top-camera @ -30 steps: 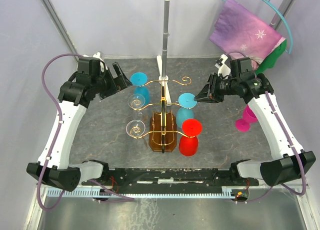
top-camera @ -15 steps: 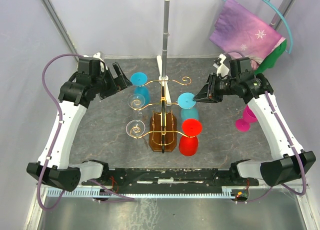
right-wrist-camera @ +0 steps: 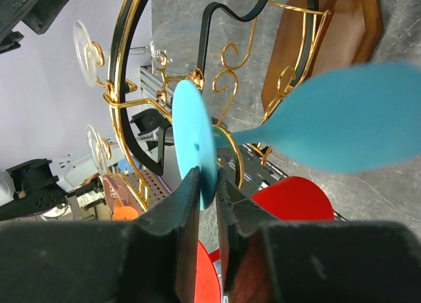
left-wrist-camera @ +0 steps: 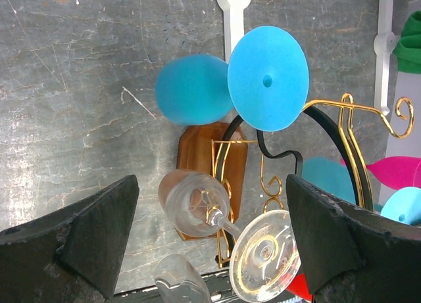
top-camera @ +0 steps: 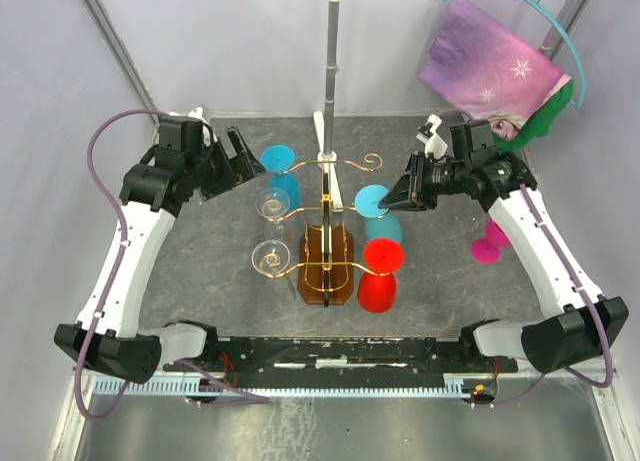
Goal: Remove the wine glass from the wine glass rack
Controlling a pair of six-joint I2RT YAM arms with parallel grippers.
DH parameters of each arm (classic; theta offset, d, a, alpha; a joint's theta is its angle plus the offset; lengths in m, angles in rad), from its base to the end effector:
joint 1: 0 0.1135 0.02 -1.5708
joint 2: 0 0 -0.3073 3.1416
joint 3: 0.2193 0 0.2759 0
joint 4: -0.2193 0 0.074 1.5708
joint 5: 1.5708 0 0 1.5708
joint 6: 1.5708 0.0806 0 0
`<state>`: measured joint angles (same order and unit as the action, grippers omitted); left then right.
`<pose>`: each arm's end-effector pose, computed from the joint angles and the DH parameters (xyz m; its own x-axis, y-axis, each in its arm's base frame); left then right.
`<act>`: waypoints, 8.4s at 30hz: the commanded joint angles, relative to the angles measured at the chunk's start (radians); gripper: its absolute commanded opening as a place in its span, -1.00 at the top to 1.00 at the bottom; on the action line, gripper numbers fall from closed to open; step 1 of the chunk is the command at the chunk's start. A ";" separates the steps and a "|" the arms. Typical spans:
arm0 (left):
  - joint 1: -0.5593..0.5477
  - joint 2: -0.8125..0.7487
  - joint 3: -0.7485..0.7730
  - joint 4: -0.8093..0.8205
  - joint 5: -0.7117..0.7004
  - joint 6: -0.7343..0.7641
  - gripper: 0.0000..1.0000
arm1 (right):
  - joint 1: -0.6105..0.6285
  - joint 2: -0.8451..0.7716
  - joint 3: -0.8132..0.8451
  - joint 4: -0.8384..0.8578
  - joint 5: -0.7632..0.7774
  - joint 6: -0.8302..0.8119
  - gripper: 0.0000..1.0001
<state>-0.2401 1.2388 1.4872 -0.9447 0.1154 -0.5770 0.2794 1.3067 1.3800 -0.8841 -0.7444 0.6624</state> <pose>0.2739 -0.0766 0.4296 -0.6978 -0.3870 -0.6027 -0.0699 0.8742 -0.4804 0.2692 0.1341 0.3931 -0.9501 0.1980 -0.2412 -0.0852 0.5789 0.8109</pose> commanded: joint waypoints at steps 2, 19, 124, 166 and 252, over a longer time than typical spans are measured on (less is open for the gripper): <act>-0.002 0.007 0.010 0.047 0.007 0.005 -0.98 | 0.014 0.002 0.002 0.079 -0.029 0.030 0.81; 0.010 0.105 0.032 0.226 -0.007 0.038 -0.14 | 0.013 -0.036 0.051 0.213 -0.097 0.179 0.99; 0.042 0.111 -0.234 0.725 0.387 -0.077 0.95 | -0.172 -0.044 0.000 0.279 -0.138 0.215 0.99; 0.127 0.161 -0.528 1.546 0.579 -0.616 0.95 | -0.175 -0.069 0.008 0.175 -0.099 0.160 0.99; 0.396 0.282 -0.046 0.651 0.372 0.013 0.95 | 0.035 0.982 0.332 -0.272 1.814 -0.238 0.99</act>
<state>0.1513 1.5471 1.4330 -0.3199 0.4767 -0.5999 0.3061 2.2761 1.6844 -1.1267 1.0046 0.3714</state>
